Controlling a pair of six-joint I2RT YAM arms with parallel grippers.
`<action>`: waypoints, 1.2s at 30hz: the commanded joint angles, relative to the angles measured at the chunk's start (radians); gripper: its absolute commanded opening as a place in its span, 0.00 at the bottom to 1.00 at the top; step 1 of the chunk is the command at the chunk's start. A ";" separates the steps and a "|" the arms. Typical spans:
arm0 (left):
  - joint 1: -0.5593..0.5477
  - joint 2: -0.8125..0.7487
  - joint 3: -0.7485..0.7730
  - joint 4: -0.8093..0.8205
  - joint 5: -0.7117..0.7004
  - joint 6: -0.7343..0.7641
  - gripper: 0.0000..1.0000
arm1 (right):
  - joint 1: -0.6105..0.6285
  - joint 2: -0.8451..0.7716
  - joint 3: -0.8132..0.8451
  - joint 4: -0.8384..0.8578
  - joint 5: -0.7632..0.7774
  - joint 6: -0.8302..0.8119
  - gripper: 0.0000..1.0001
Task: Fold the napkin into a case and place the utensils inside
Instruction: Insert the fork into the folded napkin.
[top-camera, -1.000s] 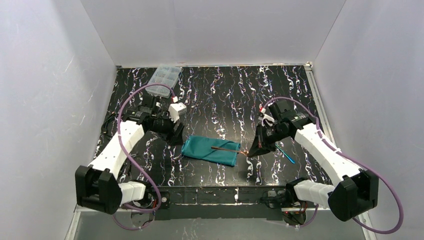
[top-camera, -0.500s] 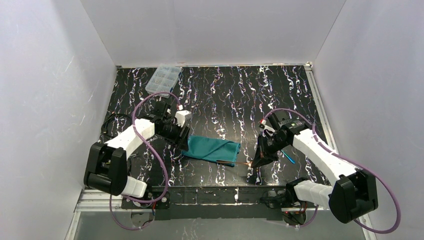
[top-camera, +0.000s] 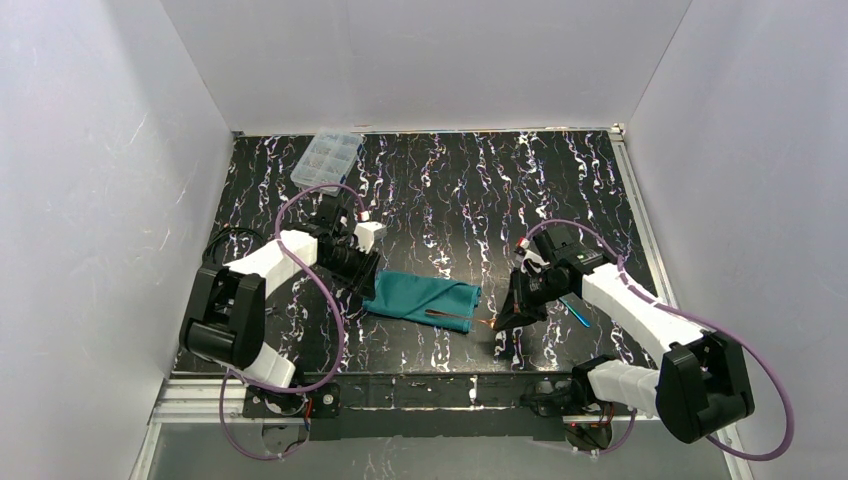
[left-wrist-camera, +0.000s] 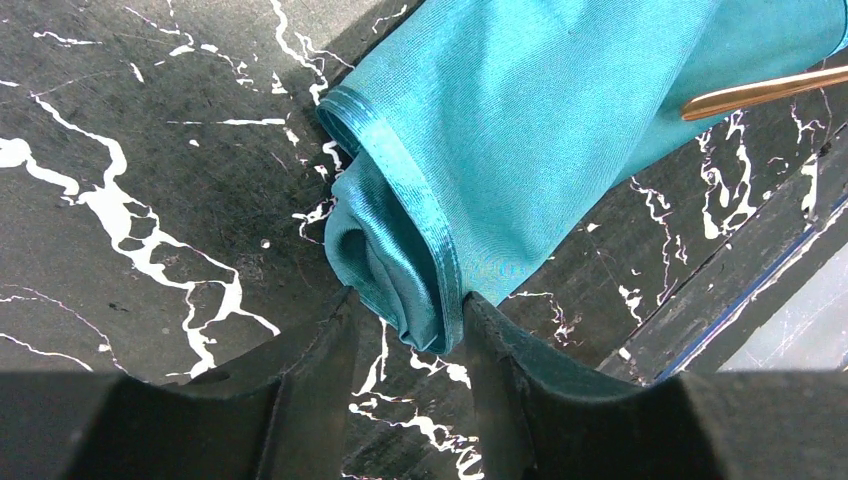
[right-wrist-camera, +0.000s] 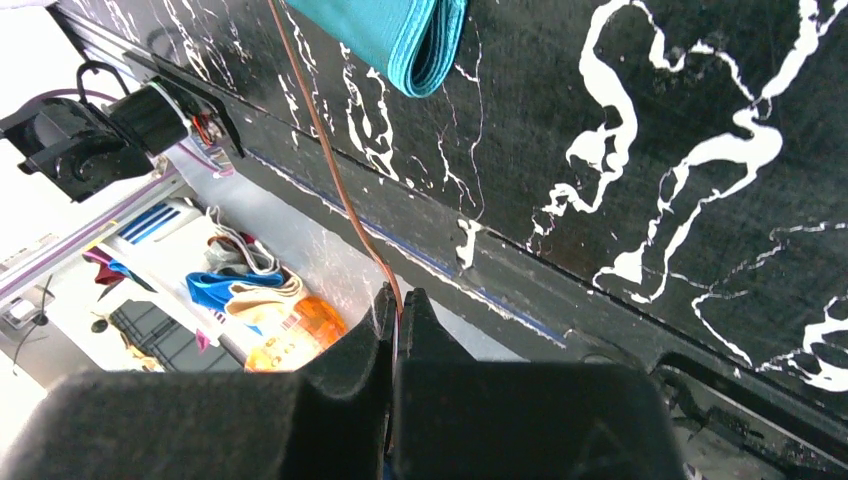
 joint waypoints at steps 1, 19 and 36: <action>-0.003 0.008 0.020 -0.007 -0.011 0.023 0.40 | -0.003 0.013 -0.031 0.094 -0.033 0.028 0.01; -0.004 0.051 0.014 -0.005 -0.047 0.057 0.31 | -0.003 0.059 -0.144 0.355 -0.067 0.097 0.01; -0.008 0.079 0.033 -0.044 -0.054 0.085 0.26 | 0.000 0.115 -0.211 0.582 -0.114 0.155 0.01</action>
